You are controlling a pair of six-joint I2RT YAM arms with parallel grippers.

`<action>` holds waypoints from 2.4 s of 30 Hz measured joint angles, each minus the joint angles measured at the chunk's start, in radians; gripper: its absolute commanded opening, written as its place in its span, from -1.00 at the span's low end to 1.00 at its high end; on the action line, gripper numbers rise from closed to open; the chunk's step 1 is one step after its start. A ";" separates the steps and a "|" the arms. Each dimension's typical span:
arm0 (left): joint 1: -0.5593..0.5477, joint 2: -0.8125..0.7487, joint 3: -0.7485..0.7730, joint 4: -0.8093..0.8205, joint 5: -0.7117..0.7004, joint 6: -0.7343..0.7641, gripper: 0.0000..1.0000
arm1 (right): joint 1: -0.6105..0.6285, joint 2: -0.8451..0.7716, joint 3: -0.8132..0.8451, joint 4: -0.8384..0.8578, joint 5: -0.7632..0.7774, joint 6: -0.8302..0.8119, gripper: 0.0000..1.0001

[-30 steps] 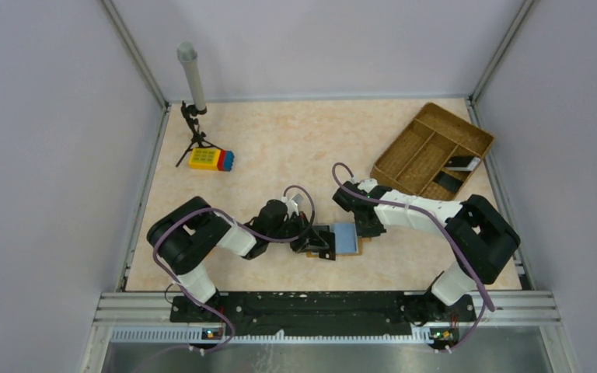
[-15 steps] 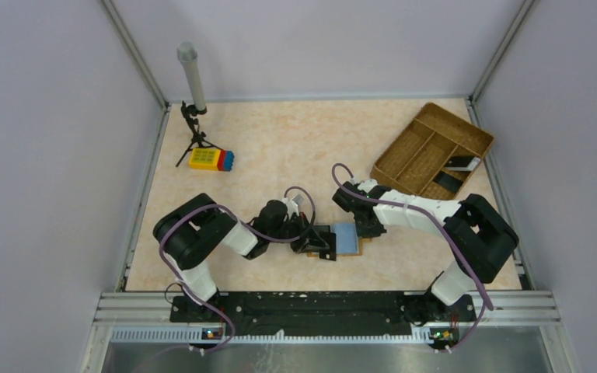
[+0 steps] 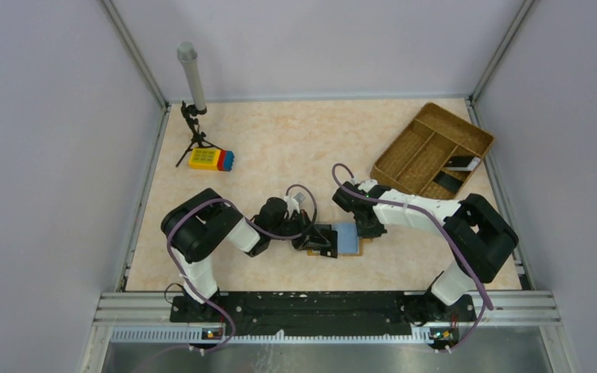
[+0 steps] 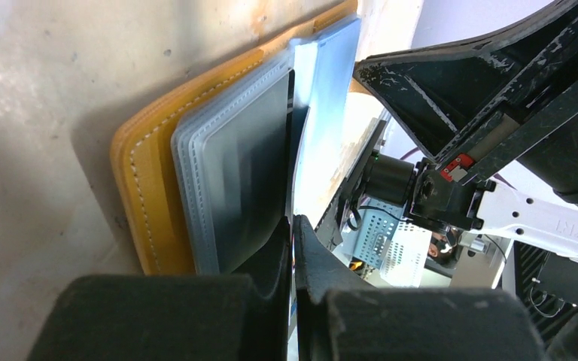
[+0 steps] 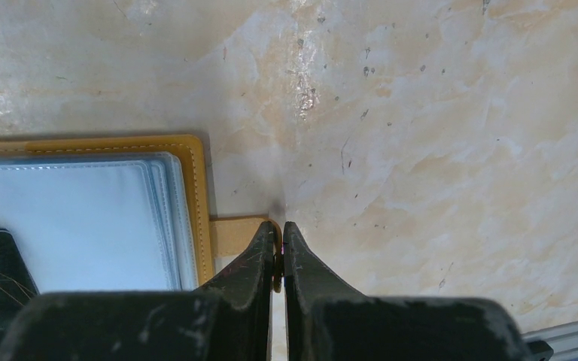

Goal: Put the credit cards into the card holder
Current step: Insert the credit card into the card holder.

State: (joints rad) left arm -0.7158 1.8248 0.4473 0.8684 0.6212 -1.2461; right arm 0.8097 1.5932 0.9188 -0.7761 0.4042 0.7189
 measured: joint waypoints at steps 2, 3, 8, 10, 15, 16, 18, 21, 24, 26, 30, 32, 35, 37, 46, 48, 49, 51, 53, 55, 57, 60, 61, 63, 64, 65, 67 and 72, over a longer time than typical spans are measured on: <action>0.006 0.004 0.005 0.001 0.003 0.003 -1.00 | 0.000 0.000 0.000 -0.001 0.000 0.001 -1.00; 0.008 0.006 0.007 0.001 0.004 0.006 -1.00 | 0.000 0.000 0.000 -0.001 0.000 0.001 -1.00; 0.017 0.035 0.014 0.031 0.020 0.010 -1.00 | 0.000 0.002 0.000 -0.002 0.000 0.004 -1.00; 0.018 0.050 0.021 0.048 0.028 0.010 -1.00 | 0.000 0.005 0.000 -0.002 0.000 0.007 -1.00; 0.021 0.076 0.040 0.068 0.045 0.018 -1.00 | 0.000 0.005 0.000 -0.004 0.000 0.008 -1.00; 0.021 0.078 0.043 0.068 0.045 0.020 -1.00 | 0.000 0.005 0.000 -0.004 0.000 0.008 -1.00; 0.021 0.081 0.045 0.069 0.045 0.027 -1.00 | 0.000 0.005 0.000 -0.005 0.000 0.008 -1.00; 0.025 0.083 0.045 0.073 0.045 0.039 -1.00 | 0.000 0.005 0.000 -0.005 0.000 0.008 -1.00; 0.030 0.083 0.046 0.074 0.045 0.049 -1.00 | 0.000 0.005 0.000 -0.005 0.000 0.010 -1.00; 0.034 0.085 0.049 0.075 0.045 0.060 -1.00 | 0.000 0.005 0.000 -0.006 0.000 0.011 -1.00; 0.042 0.091 0.064 0.073 0.044 0.088 -1.00 | 0.000 0.005 0.000 -0.006 0.000 0.014 -1.00; 0.046 0.092 0.071 0.070 0.044 0.102 -1.00 | 0.000 0.005 0.000 -0.006 0.000 0.016 -1.00; 0.047 0.092 0.075 0.066 0.044 0.122 -1.00 | 0.000 0.005 0.000 -0.007 0.000 0.016 -1.00; 0.047 0.092 0.076 0.065 0.045 0.131 -1.00 | 0.000 0.005 0.000 -0.007 -0.001 0.017 -1.00; 0.048 0.092 0.109 0.019 0.056 0.203 -1.00 | 0.000 0.005 0.000 -0.013 -0.001 0.017 -1.00; 0.048 0.091 0.122 -0.003 0.061 0.226 -1.00 | 0.000 0.005 0.000 -0.014 -0.001 0.017 -1.00; 0.048 0.091 0.129 -0.016 0.066 0.237 -1.00 | 0.000 0.005 0.000 -0.014 -0.001 0.017 -1.00; 0.048 0.090 0.143 -0.042 0.073 0.262 -1.00 | 0.000 0.005 0.000 -0.014 -0.001 0.017 -1.00; 0.049 0.084 0.156 -0.075 0.078 0.286 -1.00 | 0.000 0.005 0.000 -0.015 -0.001 0.017 -1.00; 0.050 0.072 0.167 -0.115 0.079 0.317 -1.00 | 0.000 0.005 0.000 -0.016 -0.002 0.017 -1.00; 0.054 0.063 0.174 -0.143 0.082 0.340 -1.00 | 0.000 0.005 0.000 -0.016 -0.002 0.018 -1.00; 0.060 0.061 0.180 -0.162 0.089 0.359 -1.00 | 0.000 0.005 0.000 -0.016 -0.006 0.018 -1.00; 0.061 0.061 0.180 -0.163 0.092 0.360 -1.00 | 0.000 0.005 0.000 -0.016 -0.006 0.018 -1.00; 0.061 0.061 0.180 -0.158 0.097 0.356 -1.00 | 0.000 0.005 0.000 -0.016 -0.006 0.018 -1.00; 0.061 0.061 0.180 -0.155 0.097 0.352 -1.00 | 0.000 0.005 0.000 -0.016 -0.006 0.018 -1.00; 0.061 0.063 0.179 -0.150 0.098 0.348 -1.00 | 0.000 0.005 0.000 -0.016 -0.006 0.018 -1.00; 0.060 0.065 0.178 -0.146 0.097 0.336 -1.00 | 0.000 0.005 0.000 -0.015 -0.006 0.019 -1.00; 0.038 0.065 0.177 -0.141 0.076 0.304 -1.00 | 0.000 0.003 -0.001 -0.013 -0.009 0.019 -1.00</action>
State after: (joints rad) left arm -0.6781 1.8896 0.6243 0.7277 0.6971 -0.9424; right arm 0.8097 1.5959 0.9180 -0.7895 0.3954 0.7376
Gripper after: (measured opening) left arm 0.001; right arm 0.020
